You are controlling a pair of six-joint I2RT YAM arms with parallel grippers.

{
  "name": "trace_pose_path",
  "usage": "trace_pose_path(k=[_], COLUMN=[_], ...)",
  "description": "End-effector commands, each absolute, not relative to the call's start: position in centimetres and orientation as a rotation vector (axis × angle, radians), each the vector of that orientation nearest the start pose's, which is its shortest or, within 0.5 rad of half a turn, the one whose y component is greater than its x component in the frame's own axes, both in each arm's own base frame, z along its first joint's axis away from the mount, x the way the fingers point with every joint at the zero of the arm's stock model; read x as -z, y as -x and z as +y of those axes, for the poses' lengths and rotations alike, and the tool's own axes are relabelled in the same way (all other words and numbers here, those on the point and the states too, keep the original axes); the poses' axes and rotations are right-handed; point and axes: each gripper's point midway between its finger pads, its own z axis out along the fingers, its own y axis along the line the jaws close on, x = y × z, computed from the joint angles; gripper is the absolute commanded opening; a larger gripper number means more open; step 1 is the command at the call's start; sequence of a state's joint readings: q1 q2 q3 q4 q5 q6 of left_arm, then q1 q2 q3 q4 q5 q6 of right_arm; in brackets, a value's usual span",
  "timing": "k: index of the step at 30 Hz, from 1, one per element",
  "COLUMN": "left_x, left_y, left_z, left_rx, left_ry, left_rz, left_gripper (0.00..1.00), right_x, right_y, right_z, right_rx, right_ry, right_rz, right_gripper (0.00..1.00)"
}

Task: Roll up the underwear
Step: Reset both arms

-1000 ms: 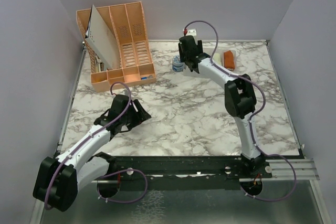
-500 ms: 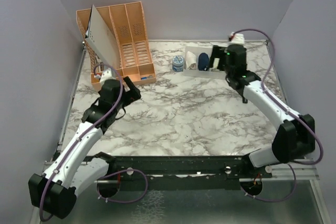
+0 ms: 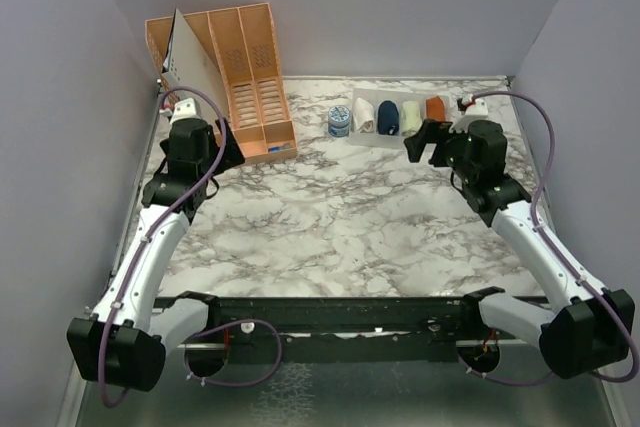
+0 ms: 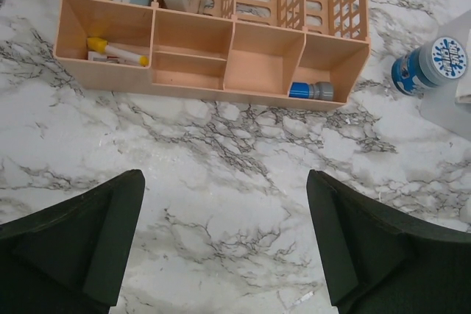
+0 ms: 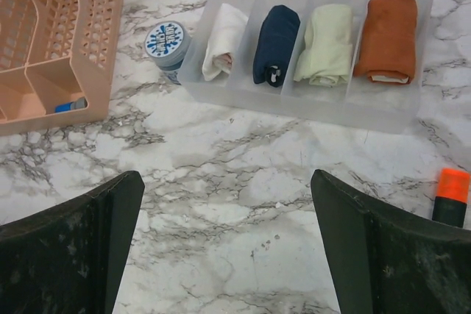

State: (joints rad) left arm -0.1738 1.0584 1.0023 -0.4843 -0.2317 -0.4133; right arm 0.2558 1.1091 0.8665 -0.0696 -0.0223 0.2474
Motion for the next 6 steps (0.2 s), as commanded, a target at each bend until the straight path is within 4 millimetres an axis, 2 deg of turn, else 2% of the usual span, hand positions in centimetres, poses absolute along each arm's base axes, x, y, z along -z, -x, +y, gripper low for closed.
trace_pose_path(k=[1,6], left_x=[-24.7,-25.0], left_y=[-32.2,-31.1], left_z=[-3.1,-3.3], left_rx=[0.127,0.16], left_ry=[0.402,0.402], left_rz=[2.011,2.005], left_gripper=[0.99,0.99], right_x=[-23.9,-25.3], right_y=[-35.7,-36.0], right_z=[10.0,9.4], right_rx=[-0.333,-0.305], right_ry=[-0.009,-0.05], right_rz=[1.871,1.847], right_gripper=[1.0,1.0])
